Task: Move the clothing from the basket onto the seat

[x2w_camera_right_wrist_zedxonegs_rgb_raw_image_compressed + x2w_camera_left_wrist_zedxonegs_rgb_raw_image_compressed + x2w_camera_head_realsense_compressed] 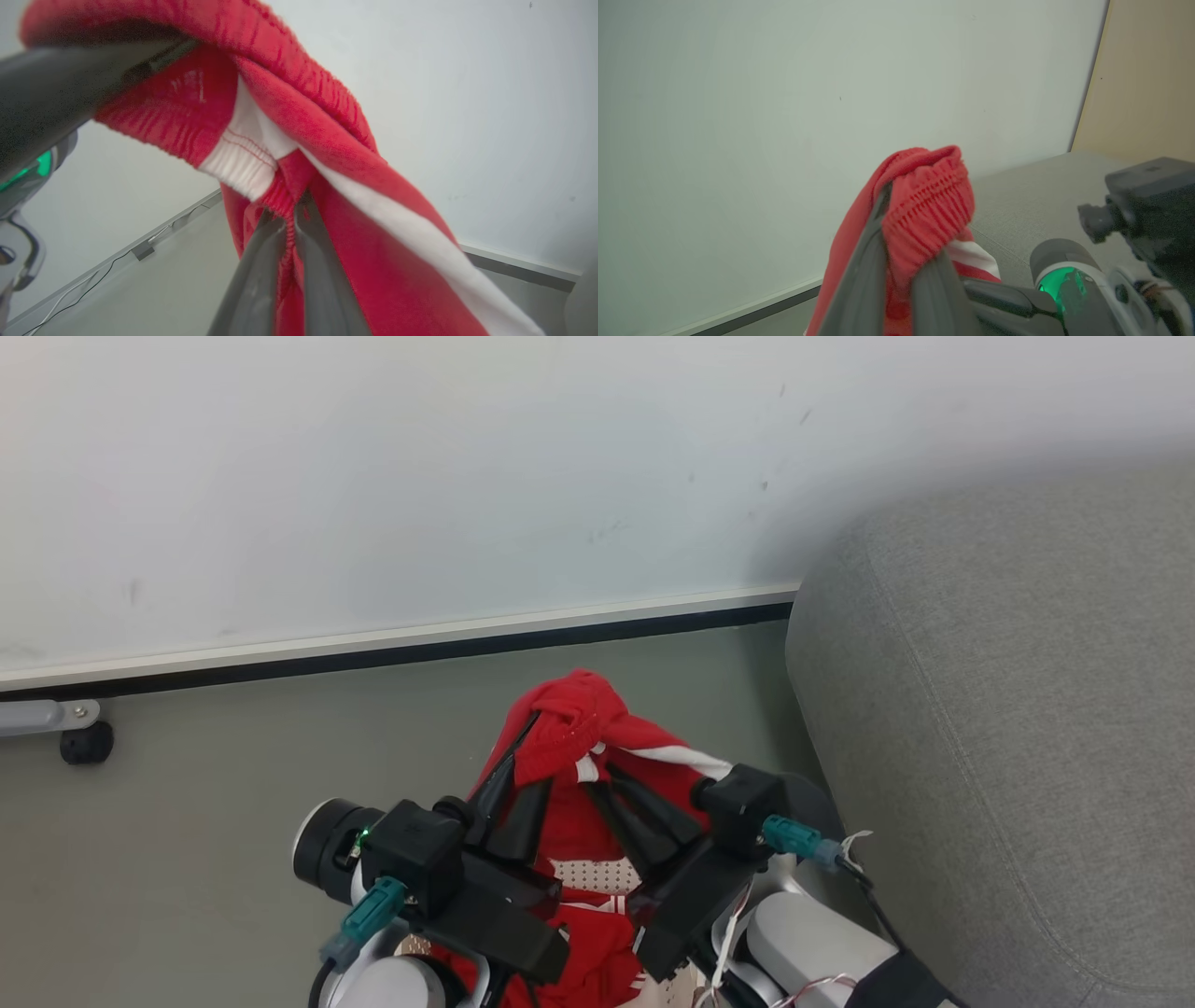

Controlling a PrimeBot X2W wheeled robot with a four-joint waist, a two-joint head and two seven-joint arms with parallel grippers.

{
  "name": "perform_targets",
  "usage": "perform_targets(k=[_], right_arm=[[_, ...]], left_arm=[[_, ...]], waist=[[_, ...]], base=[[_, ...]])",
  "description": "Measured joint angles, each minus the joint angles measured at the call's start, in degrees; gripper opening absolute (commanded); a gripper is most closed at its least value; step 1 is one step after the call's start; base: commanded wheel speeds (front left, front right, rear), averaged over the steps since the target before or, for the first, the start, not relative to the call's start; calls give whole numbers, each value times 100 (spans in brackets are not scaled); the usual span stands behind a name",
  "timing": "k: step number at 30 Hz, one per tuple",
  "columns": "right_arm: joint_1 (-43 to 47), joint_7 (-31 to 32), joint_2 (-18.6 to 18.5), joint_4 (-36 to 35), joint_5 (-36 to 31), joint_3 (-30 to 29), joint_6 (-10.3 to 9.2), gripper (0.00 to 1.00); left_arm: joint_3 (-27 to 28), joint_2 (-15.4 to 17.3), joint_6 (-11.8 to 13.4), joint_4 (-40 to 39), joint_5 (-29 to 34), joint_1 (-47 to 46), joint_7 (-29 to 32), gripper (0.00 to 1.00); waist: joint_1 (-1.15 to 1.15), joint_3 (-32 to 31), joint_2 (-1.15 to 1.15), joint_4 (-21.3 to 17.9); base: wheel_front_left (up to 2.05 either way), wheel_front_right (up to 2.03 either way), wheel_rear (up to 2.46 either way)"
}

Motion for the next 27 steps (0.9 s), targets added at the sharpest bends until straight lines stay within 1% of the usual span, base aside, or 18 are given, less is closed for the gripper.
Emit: perform_targets(k=[1,3,4,6,7,11,12,19,27], right_arm=[[-9,-22,0,35,10,-42,3,0],[-47,-41,2,115,26,-133,13,0],[-72,-42,-3,140,53,-179,52,0],[-103,-48,-2,191,65,-292,58,0],[-104,-55,-9,218,70,-339,58,0],[-112,-89,-77,302,74,-467,69,0],[-114,-90,-99,316,74,-494,75,0],[-131,-93,-312,365,74,-742,74,0],[-214,-98,-487,360,73,-1043,41,0]], left_arm=[[-3,7,0,0,0,4,3,100],[-36,53,-7,-1,0,13,58,100],[-40,80,-5,-27,0,43,73,100],[-88,115,-11,-33,1,105,126,100],[-124,118,-57,-31,1,107,158,100],[-216,138,-60,-46,9,137,229,100],[-236,149,-105,-52,9,169,248,100],[-515,197,-204,-81,102,341,404,100],[-690,310,-258,-123,216,443,558,100]], waist=[[0,-1,0,-6],[0,-3,0,-20],[0,-3,0,-33],[0,2,0,-61],[0,3,0,-72],[0,7,0,-116],[0,9,0,-132],[0,73,0,-249],[0,208,0,-479]], base=[[0,0,0],[0,0,0],[0,0,0],[0,0,0],[0,0,0],[0,0,0],[0,0,0],[0,0,0],[0,0,0]])
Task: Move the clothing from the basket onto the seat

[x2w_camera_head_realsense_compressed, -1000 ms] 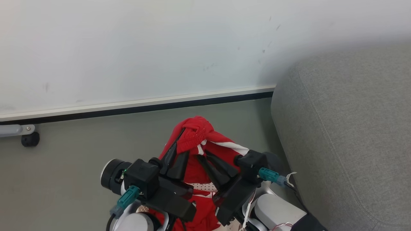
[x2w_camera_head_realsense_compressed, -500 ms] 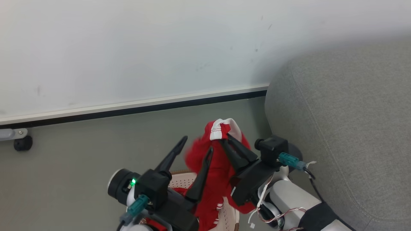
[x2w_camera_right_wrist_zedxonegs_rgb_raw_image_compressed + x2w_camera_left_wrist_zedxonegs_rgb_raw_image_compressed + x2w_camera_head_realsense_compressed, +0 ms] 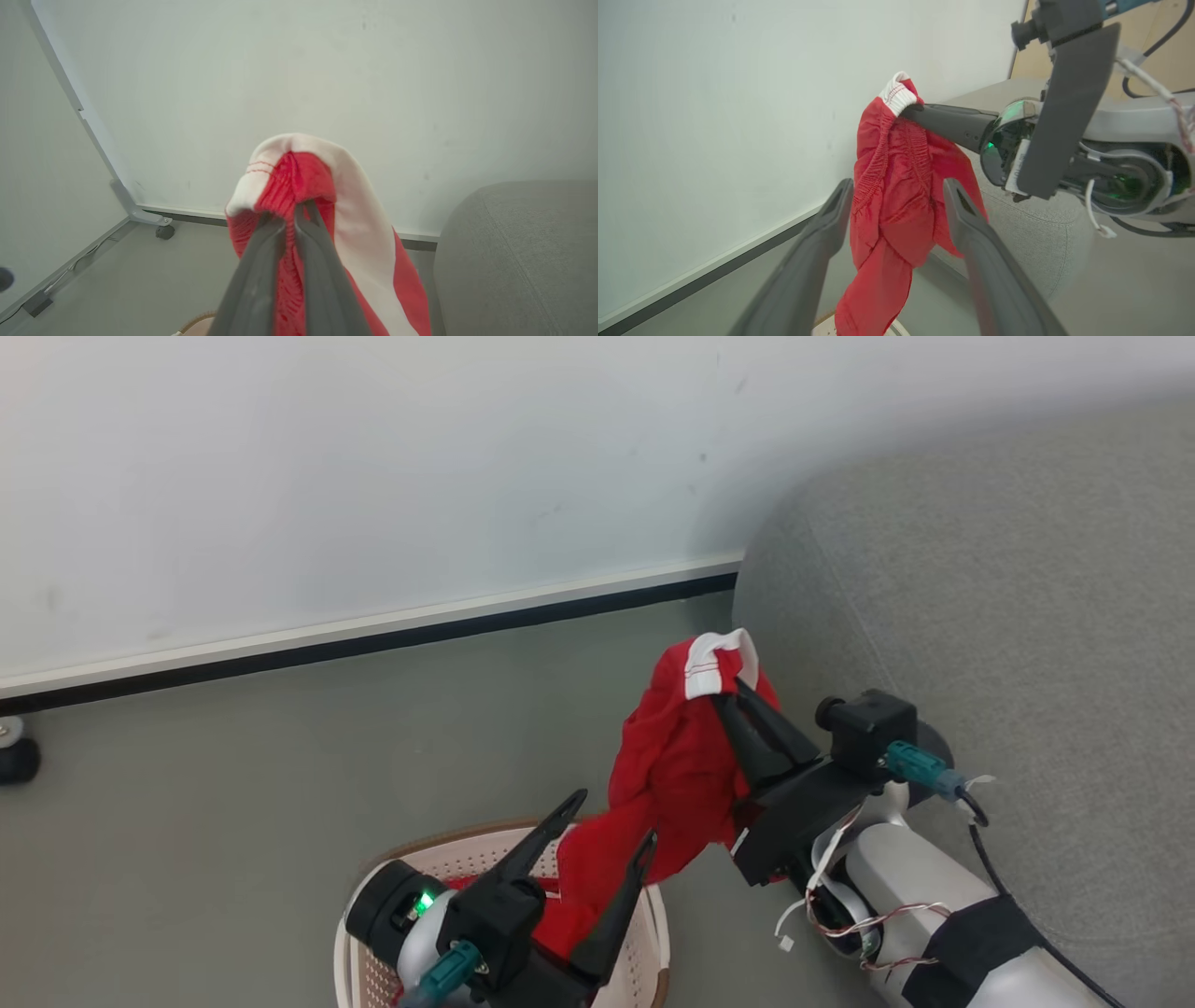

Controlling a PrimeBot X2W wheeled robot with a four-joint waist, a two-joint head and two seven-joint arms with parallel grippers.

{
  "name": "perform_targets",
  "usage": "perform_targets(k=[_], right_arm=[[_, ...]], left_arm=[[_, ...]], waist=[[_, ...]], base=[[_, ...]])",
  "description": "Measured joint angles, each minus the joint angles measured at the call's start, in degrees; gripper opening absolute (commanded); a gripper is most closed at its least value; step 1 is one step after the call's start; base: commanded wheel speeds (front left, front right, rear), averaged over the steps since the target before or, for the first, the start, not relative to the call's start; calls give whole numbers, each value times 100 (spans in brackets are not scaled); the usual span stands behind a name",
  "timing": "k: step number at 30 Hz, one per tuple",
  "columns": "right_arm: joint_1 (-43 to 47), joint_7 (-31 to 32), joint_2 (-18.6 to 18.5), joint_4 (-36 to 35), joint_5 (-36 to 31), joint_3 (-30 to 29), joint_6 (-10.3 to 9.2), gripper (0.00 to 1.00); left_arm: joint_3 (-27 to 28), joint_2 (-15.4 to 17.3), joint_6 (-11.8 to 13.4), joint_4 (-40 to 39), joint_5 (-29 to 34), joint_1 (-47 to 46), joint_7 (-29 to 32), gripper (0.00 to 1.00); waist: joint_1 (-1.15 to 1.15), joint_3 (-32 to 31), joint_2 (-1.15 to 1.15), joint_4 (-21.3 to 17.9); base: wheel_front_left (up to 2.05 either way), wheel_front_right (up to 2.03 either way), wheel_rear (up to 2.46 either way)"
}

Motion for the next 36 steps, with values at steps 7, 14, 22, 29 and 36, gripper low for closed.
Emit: perform_targets(k=[7,14,22,29,36], right_arm=[[1,0,-122,-35,-3,-242,-52,0],[7,0,-235,-154,-16,-420,-101,0],[26,-1,-392,-328,-38,-758,-202,0],[-48,-1,-687,-363,-45,-1236,-294,0],[-621,-18,-1044,-281,-31,-1852,-345,0]], left_arm=[[-60,43,-46,-67,30,6,96,100],[-98,57,-47,-126,62,2,147,100],[-135,107,-55,-220,104,-27,256,100],[-182,112,-97,-316,149,-160,348,100],[-238,119,-103,-414,163,-316,456,100]], waist=[[0,112,0,-279],[0,198,0,-561],[-1,344,0,-941],[0,536,0,-1188],[0,786,0,-1289]], base=[[0,0,0],[0,0,0],[0,0,0],[0,0,0],[0,0,0]])
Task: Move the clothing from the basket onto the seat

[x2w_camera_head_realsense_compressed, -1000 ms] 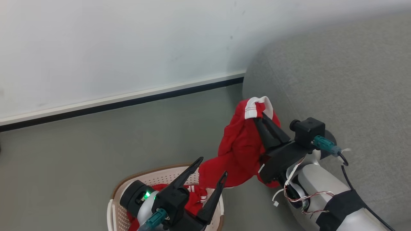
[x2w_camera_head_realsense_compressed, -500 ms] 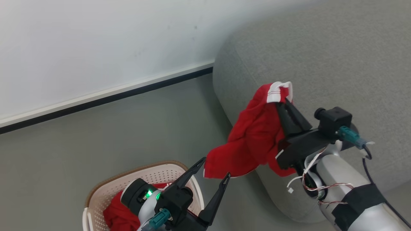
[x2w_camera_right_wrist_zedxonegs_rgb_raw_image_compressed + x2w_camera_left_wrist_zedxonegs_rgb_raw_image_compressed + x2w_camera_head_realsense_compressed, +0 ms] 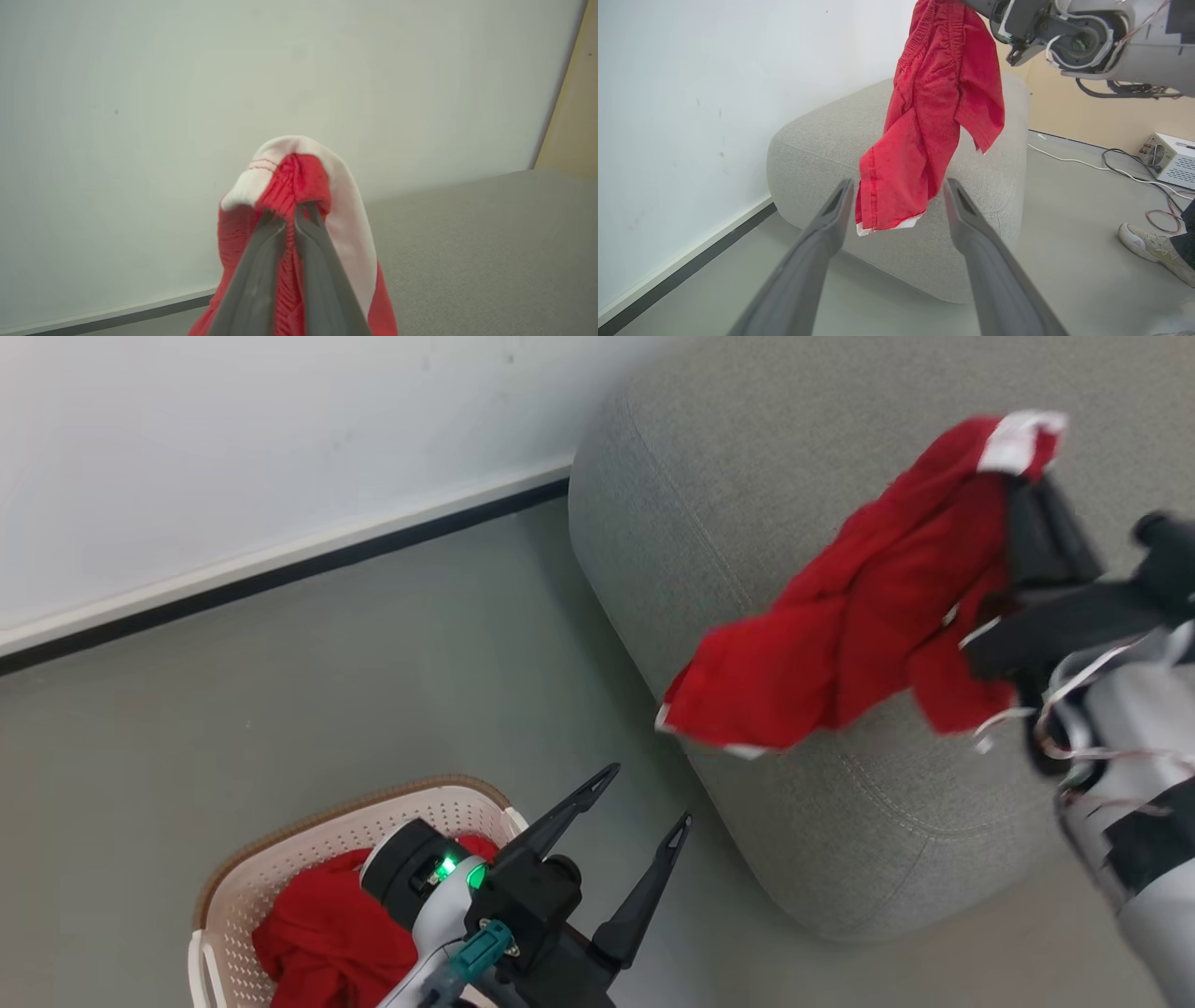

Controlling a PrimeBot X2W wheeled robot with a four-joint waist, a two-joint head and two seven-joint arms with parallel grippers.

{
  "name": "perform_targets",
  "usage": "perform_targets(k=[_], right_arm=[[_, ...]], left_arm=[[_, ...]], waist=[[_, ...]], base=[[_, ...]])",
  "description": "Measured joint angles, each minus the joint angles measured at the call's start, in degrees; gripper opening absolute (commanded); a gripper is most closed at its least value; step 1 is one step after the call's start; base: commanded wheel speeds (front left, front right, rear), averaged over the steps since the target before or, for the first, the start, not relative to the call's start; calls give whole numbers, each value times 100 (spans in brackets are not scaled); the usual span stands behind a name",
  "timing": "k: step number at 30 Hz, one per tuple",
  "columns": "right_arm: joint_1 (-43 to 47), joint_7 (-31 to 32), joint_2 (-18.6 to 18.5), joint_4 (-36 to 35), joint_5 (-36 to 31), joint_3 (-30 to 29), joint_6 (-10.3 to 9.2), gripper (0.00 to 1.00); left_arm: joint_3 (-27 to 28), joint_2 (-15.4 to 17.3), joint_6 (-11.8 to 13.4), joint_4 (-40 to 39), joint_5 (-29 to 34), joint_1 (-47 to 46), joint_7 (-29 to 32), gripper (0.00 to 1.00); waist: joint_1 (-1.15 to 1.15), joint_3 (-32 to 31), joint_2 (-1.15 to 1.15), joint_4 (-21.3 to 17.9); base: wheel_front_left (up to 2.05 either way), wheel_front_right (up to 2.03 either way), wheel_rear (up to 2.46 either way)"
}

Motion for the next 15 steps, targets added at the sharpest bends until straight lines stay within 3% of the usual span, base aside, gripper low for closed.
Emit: perform_targets(k=[15], right_arm=[[-1386,-24,-515,524,209,-1028,-48,0]], left_arm=[[-34,96,-52,-448,234,-526,302,100]], waist=[[1,803,0,90]], base=[[0,0,0]])
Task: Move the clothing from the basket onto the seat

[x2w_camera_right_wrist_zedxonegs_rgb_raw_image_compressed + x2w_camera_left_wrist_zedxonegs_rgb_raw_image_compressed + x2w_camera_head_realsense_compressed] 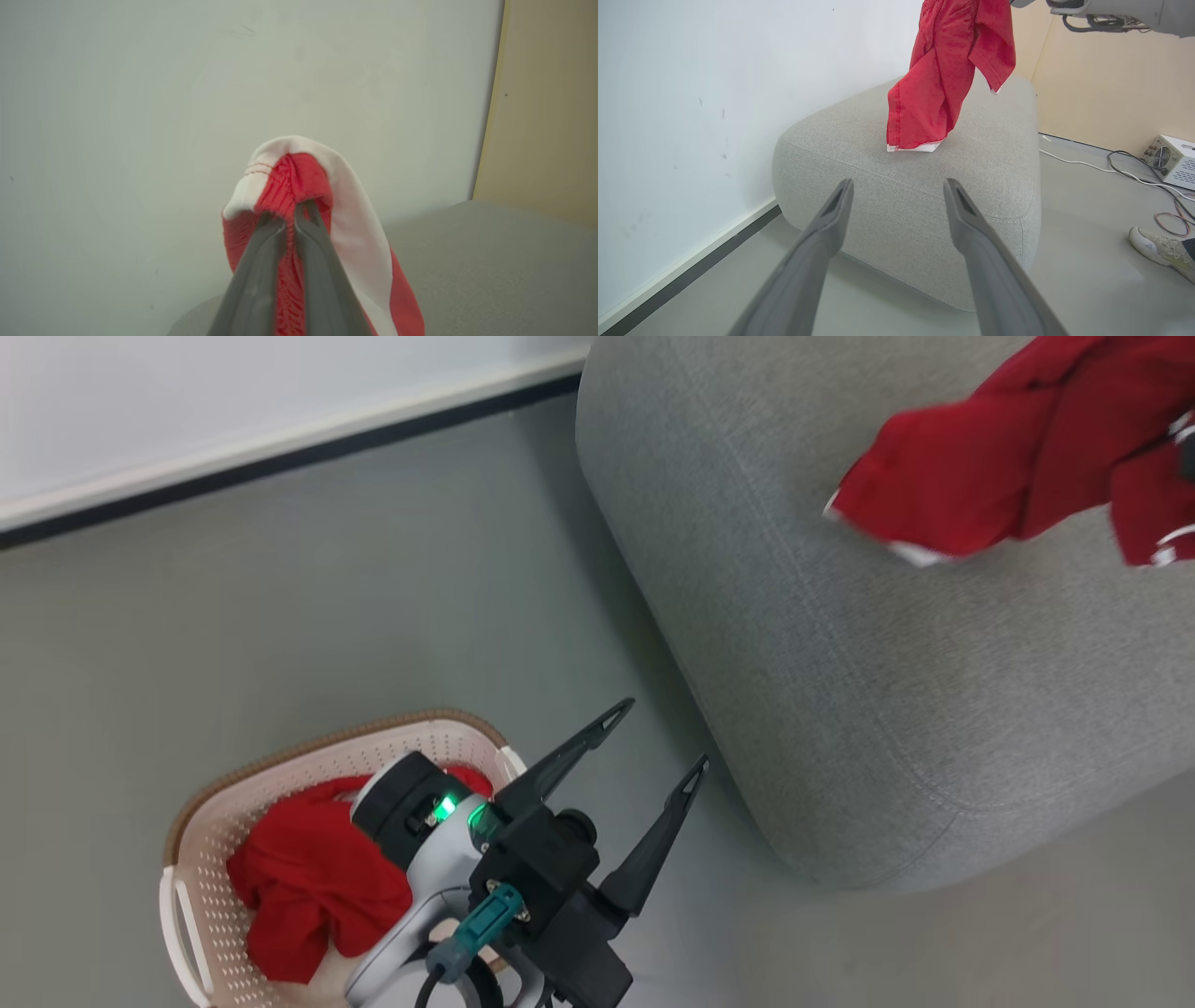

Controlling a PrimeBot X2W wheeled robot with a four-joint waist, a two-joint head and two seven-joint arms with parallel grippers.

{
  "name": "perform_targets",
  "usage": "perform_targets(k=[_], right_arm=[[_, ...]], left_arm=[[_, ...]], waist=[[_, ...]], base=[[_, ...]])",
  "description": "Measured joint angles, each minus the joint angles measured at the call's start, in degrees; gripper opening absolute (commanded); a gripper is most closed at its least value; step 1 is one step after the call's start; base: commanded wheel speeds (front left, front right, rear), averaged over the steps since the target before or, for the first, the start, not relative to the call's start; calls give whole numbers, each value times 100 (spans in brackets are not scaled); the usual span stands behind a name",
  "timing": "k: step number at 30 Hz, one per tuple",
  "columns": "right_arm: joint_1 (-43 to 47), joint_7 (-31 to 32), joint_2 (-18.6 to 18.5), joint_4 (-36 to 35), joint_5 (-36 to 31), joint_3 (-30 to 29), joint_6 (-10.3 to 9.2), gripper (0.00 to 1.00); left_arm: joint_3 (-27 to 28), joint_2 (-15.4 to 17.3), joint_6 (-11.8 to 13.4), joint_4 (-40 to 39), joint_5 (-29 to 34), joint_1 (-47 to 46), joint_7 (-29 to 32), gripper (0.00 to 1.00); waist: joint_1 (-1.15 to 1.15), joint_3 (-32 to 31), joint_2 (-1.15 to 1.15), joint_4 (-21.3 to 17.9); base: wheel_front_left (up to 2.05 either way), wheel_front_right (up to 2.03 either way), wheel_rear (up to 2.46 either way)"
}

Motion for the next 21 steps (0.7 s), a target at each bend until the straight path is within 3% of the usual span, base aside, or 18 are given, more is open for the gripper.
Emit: perform_targets(k=[13,21], right_arm=[[-691,-1,-441,764,-14,-375,134,0],[-686,-1,-154,1451,-3,-365,247,0]], left_arm=[[10,48,-71,-219,111,-517,156,100],[35,118,-97,-201,127,-750,194,100]], waist=[[1,879,0,225],[1,1326,0,334]], base=[[0,0,0],[0,0,0]])
